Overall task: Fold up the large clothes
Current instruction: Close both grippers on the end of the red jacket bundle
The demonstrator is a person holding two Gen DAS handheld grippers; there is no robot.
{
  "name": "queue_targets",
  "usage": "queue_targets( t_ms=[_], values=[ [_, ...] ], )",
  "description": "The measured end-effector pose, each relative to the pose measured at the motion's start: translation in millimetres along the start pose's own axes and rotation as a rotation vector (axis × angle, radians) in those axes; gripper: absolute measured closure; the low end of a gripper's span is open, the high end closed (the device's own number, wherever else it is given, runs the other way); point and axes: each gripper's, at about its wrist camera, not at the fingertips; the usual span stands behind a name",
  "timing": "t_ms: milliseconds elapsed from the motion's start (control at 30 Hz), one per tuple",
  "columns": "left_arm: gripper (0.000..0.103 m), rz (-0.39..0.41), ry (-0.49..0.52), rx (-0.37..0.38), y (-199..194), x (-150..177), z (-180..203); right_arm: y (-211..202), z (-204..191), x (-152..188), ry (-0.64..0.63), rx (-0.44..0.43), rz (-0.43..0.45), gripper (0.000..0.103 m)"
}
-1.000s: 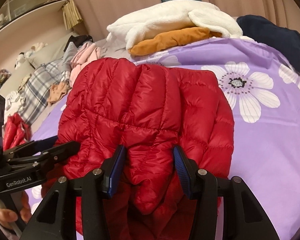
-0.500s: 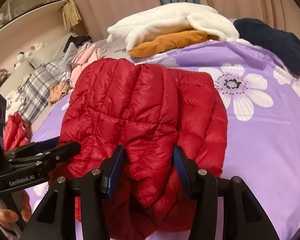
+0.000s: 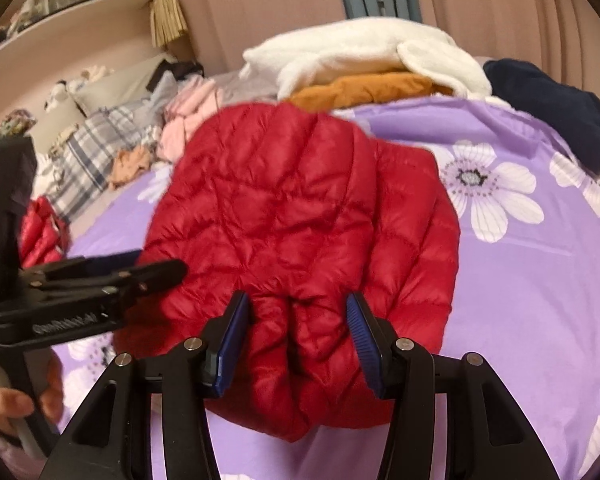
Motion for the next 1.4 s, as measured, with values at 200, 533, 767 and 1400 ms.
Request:
queue_targets(
  t_ms=[200,533,767,1400],
  values=[
    [0.038,-0.002,0.004,0.002,1.6,0.2,0.1,3.0,-0.1,5.1,0.024,-0.007,-0.007,0.051],
    [0.037,0.000,0.007,-0.002,2.5,0.6,1.1,2.3,-1.1,5.8,0.024,-0.006,-0.007,0.051],
    [0.037,-0.001,0.010,-0.009,-0.5,3.3,1.9,0.9,-1.0,6.9,0.023,-0.005,-0.008,0.051],
    [0.037,-0.006,0.009,-0.010,-3.7,7.1,1.5,-2.7,-0.6,10.6,0.024,-0.001,-0.017,0.051]
  ],
)
Point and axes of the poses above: each gripper's, at about its wrist camera, not at the fingertips, and y roughly the way its jaws point, z to its right, x to its underside, and after that the axes turned 10 degrees about -y, right-handed
